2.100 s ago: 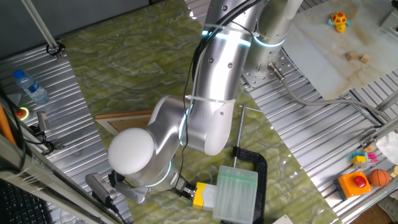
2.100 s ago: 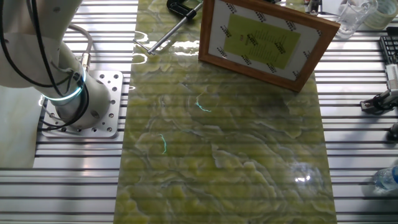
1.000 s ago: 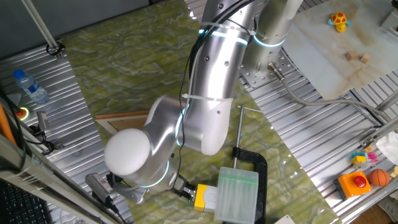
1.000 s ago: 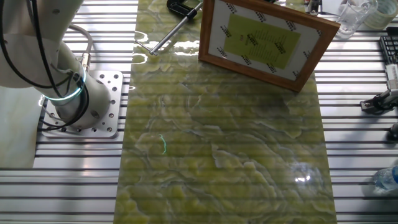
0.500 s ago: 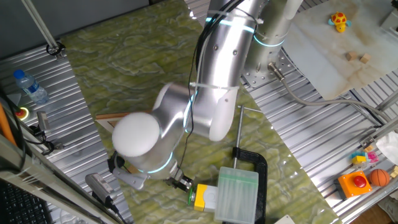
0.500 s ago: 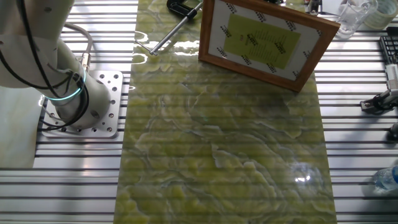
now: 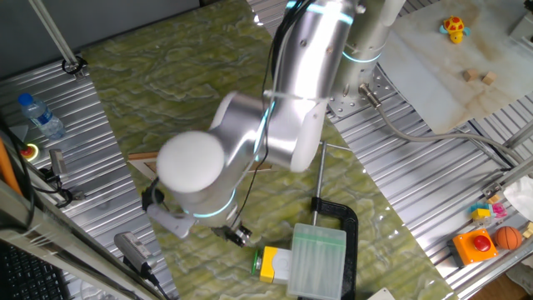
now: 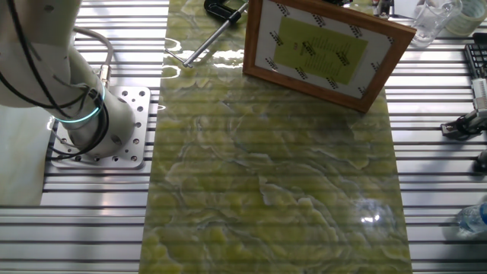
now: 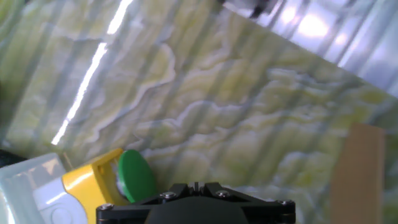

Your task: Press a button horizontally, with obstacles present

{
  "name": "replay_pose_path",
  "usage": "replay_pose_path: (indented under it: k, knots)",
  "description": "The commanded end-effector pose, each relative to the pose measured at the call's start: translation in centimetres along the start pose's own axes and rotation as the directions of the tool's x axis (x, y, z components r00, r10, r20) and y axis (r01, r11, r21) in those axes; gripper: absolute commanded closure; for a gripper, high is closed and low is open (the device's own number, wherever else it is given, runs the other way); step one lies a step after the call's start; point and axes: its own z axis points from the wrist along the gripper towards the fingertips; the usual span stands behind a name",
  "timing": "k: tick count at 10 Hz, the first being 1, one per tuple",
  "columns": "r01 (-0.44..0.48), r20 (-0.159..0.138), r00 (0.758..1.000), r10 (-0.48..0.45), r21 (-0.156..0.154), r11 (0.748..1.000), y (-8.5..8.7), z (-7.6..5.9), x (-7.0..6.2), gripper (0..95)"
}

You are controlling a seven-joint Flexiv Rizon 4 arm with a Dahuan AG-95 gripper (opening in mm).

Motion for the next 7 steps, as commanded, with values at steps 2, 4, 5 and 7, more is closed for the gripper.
replay_pose_path:
  k: [2,4,5,7]
  knots:
    - [-0.089,0.051,0.995,0.086,0.058,0.994,-2.4,-1.9,1.5,95.0]
    - [-0.093,0.052,0.995,0.090,0.053,0.994,-2.8,-3.8,2.3,95.0]
    - [-0.091,0.053,0.995,0.089,0.053,0.994,-2.5,-4.4,2.3,95.0]
    - [-0.092,0.050,0.995,0.090,0.056,0.994,-2.0,-5.2,2.1,95.0]
